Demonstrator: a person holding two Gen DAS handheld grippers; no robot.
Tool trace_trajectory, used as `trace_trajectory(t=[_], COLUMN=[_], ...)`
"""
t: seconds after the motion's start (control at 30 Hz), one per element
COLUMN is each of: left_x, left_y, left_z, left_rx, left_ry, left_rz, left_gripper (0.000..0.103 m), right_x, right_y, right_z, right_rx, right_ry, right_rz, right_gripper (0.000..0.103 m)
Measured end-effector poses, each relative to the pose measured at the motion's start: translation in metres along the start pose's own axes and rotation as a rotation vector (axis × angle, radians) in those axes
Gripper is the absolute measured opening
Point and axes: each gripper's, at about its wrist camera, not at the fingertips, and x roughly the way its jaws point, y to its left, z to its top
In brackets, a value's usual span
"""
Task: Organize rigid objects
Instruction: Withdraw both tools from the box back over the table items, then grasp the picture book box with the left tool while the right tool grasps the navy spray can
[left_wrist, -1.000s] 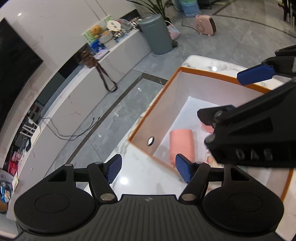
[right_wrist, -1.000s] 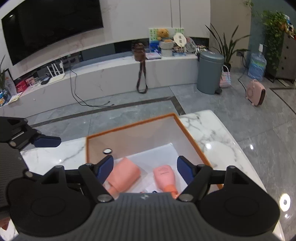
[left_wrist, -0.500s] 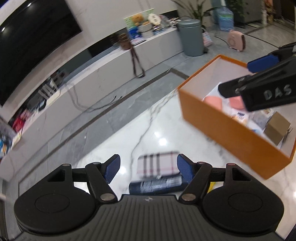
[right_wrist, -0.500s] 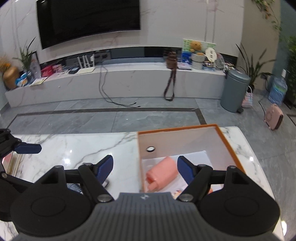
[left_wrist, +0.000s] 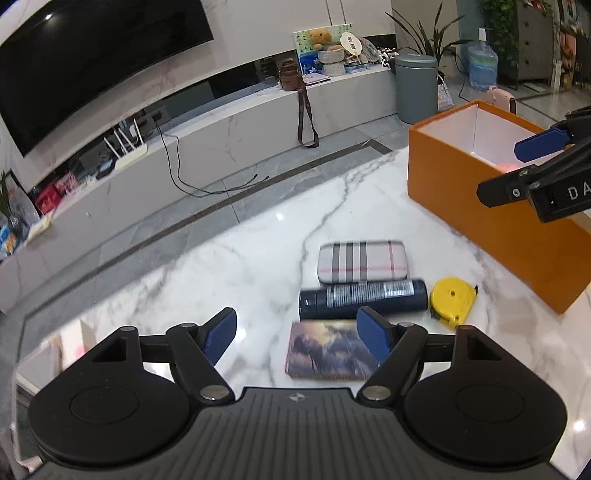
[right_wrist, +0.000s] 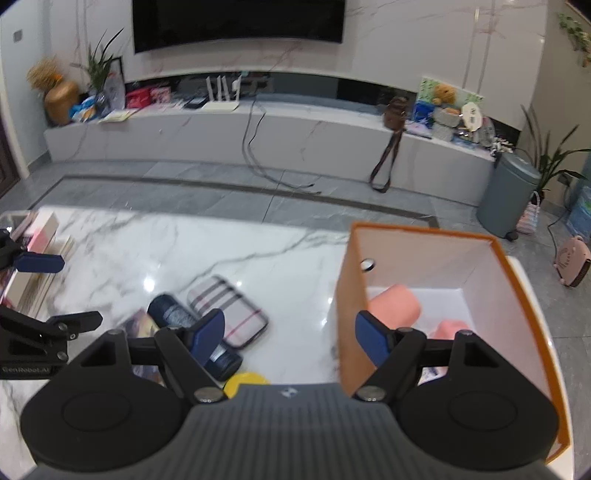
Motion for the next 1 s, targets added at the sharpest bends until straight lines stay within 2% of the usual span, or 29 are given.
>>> trace_trajectory(t=[0.17, 0.43, 0.57, 0.7, 0.83, 0.9, 1.0], left_x=[0.018, 0.048, 0.050, 0.050, 0.054, 0.055, 0.057], left_y=[-0.003, -0.003, -0.004, -0.021, -0.037, -0.039, -0.033], left_z=[-0.029, -0.048, -0.057, -0.068, -0.068, -0.067, -0.070], left_rx=[0.010, -0.083, -0.169, -0.142, -0.052, -0.030, -0.020], left_ry=[0.022, 0.029, 0.035, 0.037, 0.009, -0.014, -0.009], left_rz=[-0.016, -0.071, -0.079, -0.124, -0.060, -0.020, 0.002], left_gripper=[0.088, 0.088, 0.088, 0.088, 0.089, 0.089, 0.091], right_x=[0.019, 0.051, 0.066, 0.081, 0.090, 0.093, 0.098], right_y=[0.013, 0.026, 0.035, 0.038, 0.040, 0.041, 0.042], right_z=[-0.013, -0.026, -0.027, -0.028, -0.028, -0.028, -0.027], right_rx=[-0.044, -0.099, -0.129, -0.151, -0.148, -0.147, -0.145], right_ry=[0.039, 0.107, 0.122, 0.149, 0.159, 0.161, 0.166], right_rz=[0.018, 0.032, 0.055, 0.055, 0.055, 0.058, 0.060], right_gripper=[0.079, 0.079, 0.078, 0.078, 0.079, 0.079, 0.079])
